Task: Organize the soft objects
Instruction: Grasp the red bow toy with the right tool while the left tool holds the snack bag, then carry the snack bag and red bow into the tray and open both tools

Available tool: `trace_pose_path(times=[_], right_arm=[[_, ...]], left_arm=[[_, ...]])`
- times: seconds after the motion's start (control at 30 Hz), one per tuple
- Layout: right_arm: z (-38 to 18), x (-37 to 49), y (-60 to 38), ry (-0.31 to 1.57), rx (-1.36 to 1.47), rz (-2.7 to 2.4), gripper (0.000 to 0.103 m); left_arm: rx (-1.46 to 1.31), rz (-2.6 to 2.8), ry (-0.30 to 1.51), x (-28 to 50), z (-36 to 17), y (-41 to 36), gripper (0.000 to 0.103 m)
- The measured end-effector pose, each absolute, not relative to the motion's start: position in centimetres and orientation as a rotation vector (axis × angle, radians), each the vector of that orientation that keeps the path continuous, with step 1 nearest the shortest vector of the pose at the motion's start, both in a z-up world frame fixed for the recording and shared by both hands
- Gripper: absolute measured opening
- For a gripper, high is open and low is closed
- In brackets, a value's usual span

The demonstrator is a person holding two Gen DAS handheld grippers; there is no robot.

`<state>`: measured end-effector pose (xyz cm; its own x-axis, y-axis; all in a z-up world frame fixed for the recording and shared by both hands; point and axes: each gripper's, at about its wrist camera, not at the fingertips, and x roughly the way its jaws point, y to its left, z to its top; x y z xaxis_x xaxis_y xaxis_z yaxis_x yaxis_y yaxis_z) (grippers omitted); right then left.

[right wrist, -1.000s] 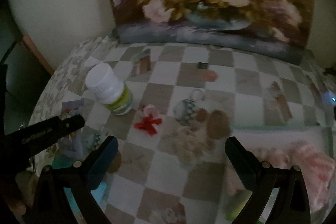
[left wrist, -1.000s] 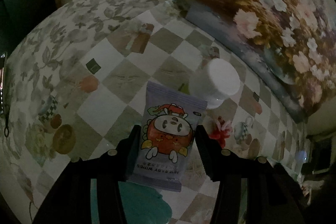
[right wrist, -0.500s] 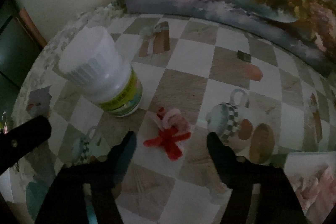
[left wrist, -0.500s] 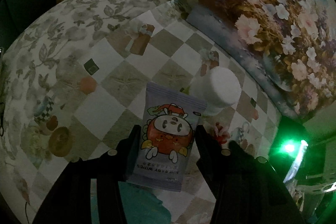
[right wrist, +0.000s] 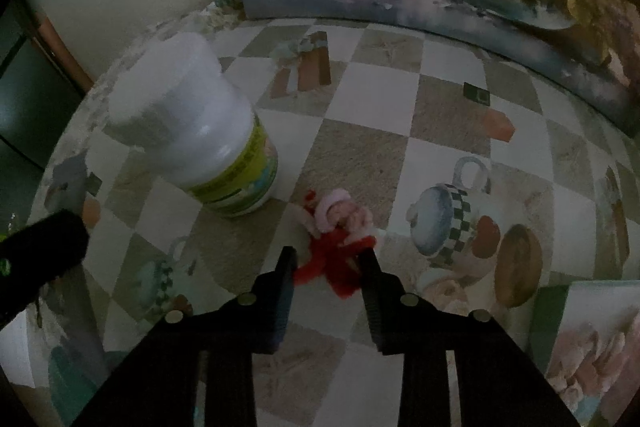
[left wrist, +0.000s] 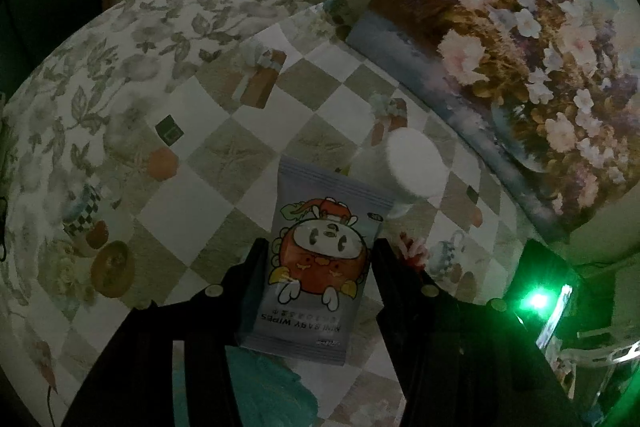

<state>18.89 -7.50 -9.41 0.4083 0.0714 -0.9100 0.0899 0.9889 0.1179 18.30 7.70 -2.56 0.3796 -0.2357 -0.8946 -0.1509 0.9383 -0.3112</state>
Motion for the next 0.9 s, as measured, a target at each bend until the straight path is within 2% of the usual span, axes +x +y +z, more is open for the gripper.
trace_pose_path(times=[0.5,0.9], right_arm=[[-2.2,12.4,-9.3,1.008,0.262,-0.007,0.032],[3.6,3.2,-15.0,0.899,0.401,-0.127,0.033]], left_arm=[[-0.323,-0.133,1.086,14.5,2.6,5.6,0.054],[-0.248,-0.246,1.052,9.7,4.6,2.1,0.054]])
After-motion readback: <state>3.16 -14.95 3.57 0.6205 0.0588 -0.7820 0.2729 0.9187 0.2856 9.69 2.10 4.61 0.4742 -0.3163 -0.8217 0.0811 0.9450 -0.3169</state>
